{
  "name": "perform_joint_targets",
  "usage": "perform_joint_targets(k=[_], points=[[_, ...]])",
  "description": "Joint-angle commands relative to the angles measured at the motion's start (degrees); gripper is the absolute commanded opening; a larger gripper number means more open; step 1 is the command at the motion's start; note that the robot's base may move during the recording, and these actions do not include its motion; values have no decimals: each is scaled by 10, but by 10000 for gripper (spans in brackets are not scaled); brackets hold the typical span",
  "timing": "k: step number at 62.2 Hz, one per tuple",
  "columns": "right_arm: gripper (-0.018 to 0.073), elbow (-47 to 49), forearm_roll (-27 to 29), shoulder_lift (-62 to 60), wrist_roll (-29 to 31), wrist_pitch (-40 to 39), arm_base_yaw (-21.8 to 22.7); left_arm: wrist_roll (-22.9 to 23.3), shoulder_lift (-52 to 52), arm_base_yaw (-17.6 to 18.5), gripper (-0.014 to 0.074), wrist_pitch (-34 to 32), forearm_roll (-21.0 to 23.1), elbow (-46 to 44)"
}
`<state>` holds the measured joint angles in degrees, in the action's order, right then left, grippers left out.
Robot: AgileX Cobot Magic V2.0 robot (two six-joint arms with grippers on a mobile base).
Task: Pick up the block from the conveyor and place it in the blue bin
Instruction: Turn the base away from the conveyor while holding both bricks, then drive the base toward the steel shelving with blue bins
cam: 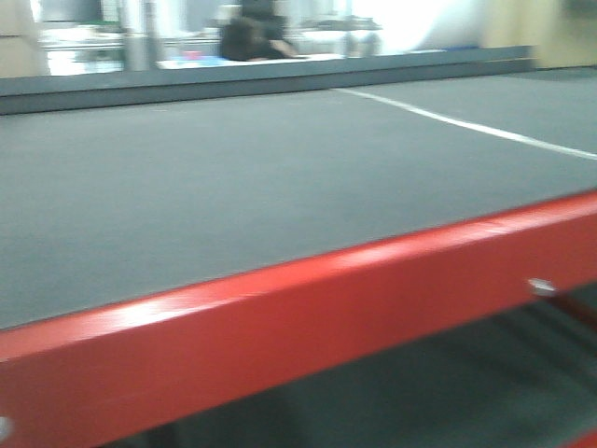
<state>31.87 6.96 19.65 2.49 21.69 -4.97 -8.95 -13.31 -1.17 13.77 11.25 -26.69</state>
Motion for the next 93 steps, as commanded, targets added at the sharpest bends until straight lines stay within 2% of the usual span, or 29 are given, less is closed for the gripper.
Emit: perform_joint_targets(k=[1,93], points=[[-162,2,-3,-3,0,-13,-2,-1,1,3,-111,-11,-1,1],[-162,2,-3,-3,0,-13,-2,-1,1,3,-111,-11,-1,1]])
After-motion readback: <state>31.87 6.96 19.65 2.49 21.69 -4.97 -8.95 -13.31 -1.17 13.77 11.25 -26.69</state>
